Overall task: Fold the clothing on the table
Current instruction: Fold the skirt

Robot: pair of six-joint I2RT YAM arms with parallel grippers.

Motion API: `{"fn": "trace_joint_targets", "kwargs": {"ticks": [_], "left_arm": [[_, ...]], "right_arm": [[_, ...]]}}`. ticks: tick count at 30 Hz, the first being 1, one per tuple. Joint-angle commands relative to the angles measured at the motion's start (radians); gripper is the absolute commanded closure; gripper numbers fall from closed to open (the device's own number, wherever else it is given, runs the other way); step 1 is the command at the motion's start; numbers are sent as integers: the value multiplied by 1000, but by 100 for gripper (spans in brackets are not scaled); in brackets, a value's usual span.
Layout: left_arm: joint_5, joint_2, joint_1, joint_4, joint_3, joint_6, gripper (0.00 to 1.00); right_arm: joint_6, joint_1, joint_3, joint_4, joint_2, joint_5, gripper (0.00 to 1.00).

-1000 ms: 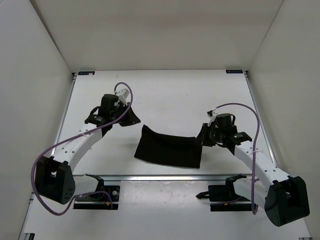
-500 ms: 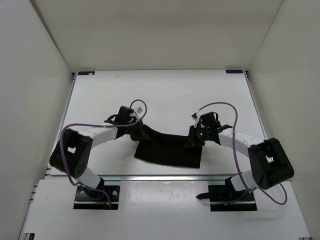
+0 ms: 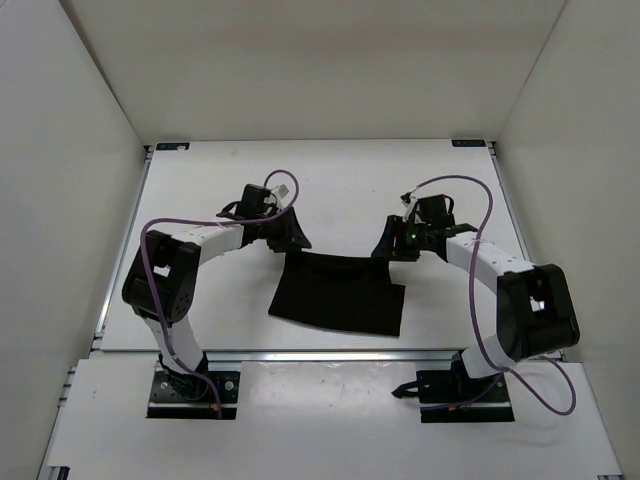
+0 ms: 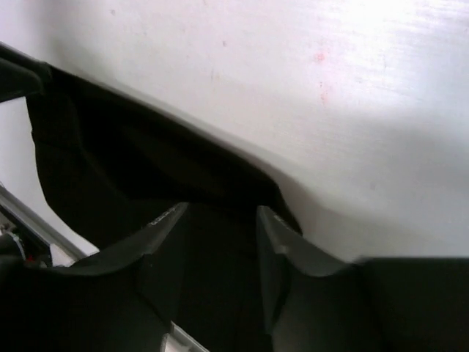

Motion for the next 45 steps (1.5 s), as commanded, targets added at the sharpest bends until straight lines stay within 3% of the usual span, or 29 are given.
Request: {"fn": "trace_joint_targets", "kwargs": {"ticks": [1, 3, 6, 7, 10, 15, 22, 24, 25, 30, 41, 45], "left_arm": [[10, -55, 26, -68, 36, 57, 46], [3, -85, 37, -96, 31, 100, 35], [-9, -171, 60, -116, 1, 126, 20], [-11, -208, 68, -123, -4, 138, 14], [-20, -275, 70, -168, -21, 178, 13], [-69, -352, 16, -189, -129, 188, 23], [-114, -426, -59, -157, -317, 155, 55], [-125, -443, -67, -151, -341, 155, 59], [-138, -447, -69, -151, -346, 155, 65], [-195, -458, -66, -175, -349, 165, 74], [-238, -405, -96, -134, -397, 140, 81], [-237, -376, -112, -108, -400, 119, 87]], "right_arm": [[-23, -5, 2, -97, -128, 38, 51], [-2, 1, -47, -135, -203, 52, 44], [41, 18, -137, -172, -336, 90, 25], [68, 23, -154, -175, -380, 107, 24], [131, 15, -271, -181, -474, 95, 22], [174, 102, -365, -198, -518, 159, 22], [167, 173, -357, -242, -429, 272, 22], [165, 180, -348, -256, -393, 309, 22], [162, 185, -346, -255, -385, 316, 26], [171, 185, -358, -207, -333, 308, 39], [153, 164, -326, -177, -239, 285, 100], [107, 151, -238, -197, -227, 293, 100]]}}
